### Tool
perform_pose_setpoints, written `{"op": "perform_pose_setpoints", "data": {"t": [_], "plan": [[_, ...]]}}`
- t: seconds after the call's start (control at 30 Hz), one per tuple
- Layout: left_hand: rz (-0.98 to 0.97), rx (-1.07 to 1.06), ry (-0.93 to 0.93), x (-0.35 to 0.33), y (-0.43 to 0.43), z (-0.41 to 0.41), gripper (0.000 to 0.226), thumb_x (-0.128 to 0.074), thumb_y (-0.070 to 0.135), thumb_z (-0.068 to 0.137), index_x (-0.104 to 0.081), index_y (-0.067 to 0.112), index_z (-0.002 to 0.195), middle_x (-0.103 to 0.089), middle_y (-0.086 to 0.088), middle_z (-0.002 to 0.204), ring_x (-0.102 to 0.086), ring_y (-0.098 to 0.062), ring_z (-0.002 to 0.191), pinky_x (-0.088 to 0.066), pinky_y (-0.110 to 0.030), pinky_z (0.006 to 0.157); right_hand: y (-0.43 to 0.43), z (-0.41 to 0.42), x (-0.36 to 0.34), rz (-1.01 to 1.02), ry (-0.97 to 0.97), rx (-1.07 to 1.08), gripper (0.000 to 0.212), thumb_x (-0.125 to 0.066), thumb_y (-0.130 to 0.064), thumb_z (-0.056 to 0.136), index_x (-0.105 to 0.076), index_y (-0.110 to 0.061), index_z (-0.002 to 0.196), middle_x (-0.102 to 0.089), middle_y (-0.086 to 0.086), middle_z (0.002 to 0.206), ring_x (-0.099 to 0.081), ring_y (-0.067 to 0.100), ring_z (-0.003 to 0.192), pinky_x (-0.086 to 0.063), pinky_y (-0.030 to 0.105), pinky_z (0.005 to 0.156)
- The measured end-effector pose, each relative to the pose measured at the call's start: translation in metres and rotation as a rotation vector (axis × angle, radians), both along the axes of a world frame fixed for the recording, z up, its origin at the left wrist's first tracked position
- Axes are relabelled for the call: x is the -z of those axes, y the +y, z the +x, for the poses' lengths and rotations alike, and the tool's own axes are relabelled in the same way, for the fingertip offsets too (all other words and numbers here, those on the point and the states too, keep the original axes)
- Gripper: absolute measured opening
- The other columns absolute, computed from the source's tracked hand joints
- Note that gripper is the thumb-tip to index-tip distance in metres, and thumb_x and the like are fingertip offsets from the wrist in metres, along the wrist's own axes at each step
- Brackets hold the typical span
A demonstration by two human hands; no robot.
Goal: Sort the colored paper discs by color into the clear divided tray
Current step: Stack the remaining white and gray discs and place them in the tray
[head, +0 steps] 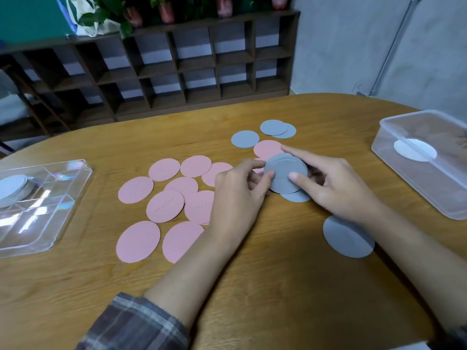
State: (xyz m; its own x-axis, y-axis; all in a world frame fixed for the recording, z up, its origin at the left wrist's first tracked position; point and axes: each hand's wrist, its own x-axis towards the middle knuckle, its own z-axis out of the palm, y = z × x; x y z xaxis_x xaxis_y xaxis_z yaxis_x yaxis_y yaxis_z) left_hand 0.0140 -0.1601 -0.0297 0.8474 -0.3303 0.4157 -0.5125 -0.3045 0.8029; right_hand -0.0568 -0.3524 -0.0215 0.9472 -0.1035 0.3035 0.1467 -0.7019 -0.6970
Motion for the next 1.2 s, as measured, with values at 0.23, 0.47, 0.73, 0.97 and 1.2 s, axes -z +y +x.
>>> {"op": "perform_pose_setpoints", "data": {"t": [0.23, 0.47, 0.73, 0.97, 1.2], "plan": [[0.147, 0.064, -0.190, 0.001, 0.003, -0.002, 0.031, -0.077, 0.035, 0.091, -0.065, 0.021, 0.116, -0.062, 0.009, 0.093, -0.064, -0.011, 0.082, -0.057, -0.039, 0.073, -0.005, 0.001, -0.001, 0.022, -0.118, 0.087, 0.036, -0.065, -0.018, 0.098, -0.063, -0.034, 0.130, -0.071, 0.002, 0.095, -0.057, 0.016, 0.070, -0.050, 0.035, 0.070], [0.507, 0.363, -0.358, 0.013, -0.001, -0.006, 0.052, -0.066, 0.050, 0.096, -0.063, 0.020, 0.139, -0.065, 0.005, 0.141, -0.055, -0.020, 0.129, -0.048, -0.044, 0.104, -0.016, 0.006, 0.004, 0.090, -0.126, 0.177, 0.035, -0.065, -0.020, 0.098, -0.063, -0.035, 0.129, -0.071, 0.003, 0.099, -0.064, 0.025, 0.085, -0.054, 0.044, 0.079], [0.503, 0.288, -0.370, 0.001, 0.005, -0.005, 0.040, -0.068, 0.052, 0.095, -0.069, 0.023, 0.123, -0.071, 0.007, 0.110, -0.059, -0.017, 0.102, -0.052, -0.039, 0.080, -0.017, 0.007, 0.005, 0.072, -0.105, 0.183, 0.037, -0.065, -0.021, 0.097, -0.062, -0.039, 0.130, -0.070, 0.002, 0.100, -0.062, 0.025, 0.084, -0.054, 0.046, 0.081], [0.345, 0.161, -0.539, 0.004, 0.006, -0.001, 0.030, -0.049, 0.036, 0.108, -0.072, 0.017, 0.105, -0.073, 0.004, 0.089, -0.058, -0.022, 0.086, -0.053, -0.043, 0.067, -0.016, 0.007, 0.005, 0.139, -0.102, 0.091, 0.051, -0.063, -0.016, 0.099, -0.057, -0.047, 0.140, -0.071, 0.000, 0.119, -0.063, 0.040, 0.102, -0.053, 0.056, 0.090], [0.152, 0.071, -0.441, 0.005, 0.006, 0.004, 0.018, -0.057, 0.018, 0.107, -0.070, 0.006, 0.101, -0.071, -0.004, 0.097, -0.065, -0.020, 0.086, -0.051, -0.034, 0.077, -0.009, 0.002, -0.001, 0.125, -0.026, 0.027, 0.050, -0.059, -0.016, 0.102, -0.057, -0.047, 0.141, -0.070, -0.011, 0.089, -0.057, 0.032, 0.079, -0.051, 0.049, 0.083]]}}
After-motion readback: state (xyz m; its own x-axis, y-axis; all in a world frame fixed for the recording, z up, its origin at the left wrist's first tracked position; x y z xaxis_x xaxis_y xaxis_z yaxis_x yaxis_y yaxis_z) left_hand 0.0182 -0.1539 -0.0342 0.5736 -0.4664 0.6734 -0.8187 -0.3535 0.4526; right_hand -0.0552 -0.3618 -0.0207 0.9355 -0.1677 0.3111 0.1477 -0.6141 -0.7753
